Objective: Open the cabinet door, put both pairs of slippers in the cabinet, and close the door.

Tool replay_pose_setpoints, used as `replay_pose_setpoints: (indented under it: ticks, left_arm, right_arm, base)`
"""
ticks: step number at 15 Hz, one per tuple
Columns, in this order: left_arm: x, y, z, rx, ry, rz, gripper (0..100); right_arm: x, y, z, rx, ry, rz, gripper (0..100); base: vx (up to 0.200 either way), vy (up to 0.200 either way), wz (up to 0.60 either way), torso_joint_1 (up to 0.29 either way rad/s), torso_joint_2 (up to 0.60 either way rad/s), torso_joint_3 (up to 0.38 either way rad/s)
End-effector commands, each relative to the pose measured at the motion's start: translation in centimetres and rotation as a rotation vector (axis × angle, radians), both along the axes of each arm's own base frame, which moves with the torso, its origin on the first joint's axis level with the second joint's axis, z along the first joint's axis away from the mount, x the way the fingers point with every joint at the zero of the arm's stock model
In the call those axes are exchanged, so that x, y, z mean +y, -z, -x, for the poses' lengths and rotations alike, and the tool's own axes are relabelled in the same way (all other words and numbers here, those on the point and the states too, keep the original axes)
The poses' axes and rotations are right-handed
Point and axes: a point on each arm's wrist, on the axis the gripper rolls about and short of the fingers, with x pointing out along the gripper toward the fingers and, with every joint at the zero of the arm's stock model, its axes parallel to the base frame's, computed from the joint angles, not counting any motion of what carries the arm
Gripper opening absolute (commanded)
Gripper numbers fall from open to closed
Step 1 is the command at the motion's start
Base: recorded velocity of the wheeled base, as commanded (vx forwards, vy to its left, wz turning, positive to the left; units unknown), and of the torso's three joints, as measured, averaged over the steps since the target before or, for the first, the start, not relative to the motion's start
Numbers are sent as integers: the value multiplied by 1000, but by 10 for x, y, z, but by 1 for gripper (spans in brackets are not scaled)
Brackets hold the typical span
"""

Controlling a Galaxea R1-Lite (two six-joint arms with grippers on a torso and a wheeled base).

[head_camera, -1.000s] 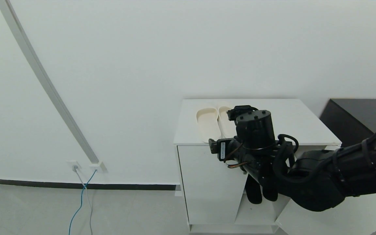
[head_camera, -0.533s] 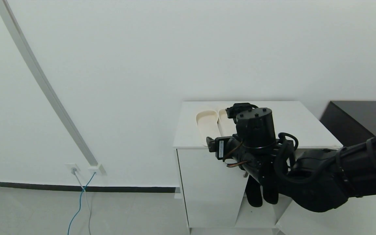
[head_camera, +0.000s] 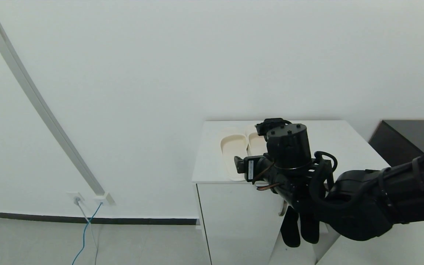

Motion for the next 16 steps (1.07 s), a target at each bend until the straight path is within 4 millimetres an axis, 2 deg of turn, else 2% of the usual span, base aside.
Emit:
replay_pose_setpoints:
  ticks: [1,3,5,9,12,16]
  left_arm:
    - [0,0,0,-1,0,0,0]
    - [0,0,0,-1,0,0,0]
    - [0,0,0,-1,0,0,0]
    - [0,0,0,-1,-1,1,0]
    - [0,0,0,-1,-3,4,0]
    - [0,0,0,-1,-3,4,0]
  right_arm:
    - [3,8,-4,11,4,13,100]
    - [6,13,-11,1,6,6,100]
    - [9,20,-32,-32,22,19,100]
    - [19,36,-56,-34,29,54,100]
    - [24,47,-85,-52,63,45,100]
    - [22,48,-116,-99,102,53,100]
  base:
    - [0,0,0,0,0,0]
    - [0,0,0,0,0,0]
    - [0,0,0,0,0,0]
    - [0,0,0,0,0,0]
    - [0,0,0,0,0,0]
    - [0,0,0,0,0,0]
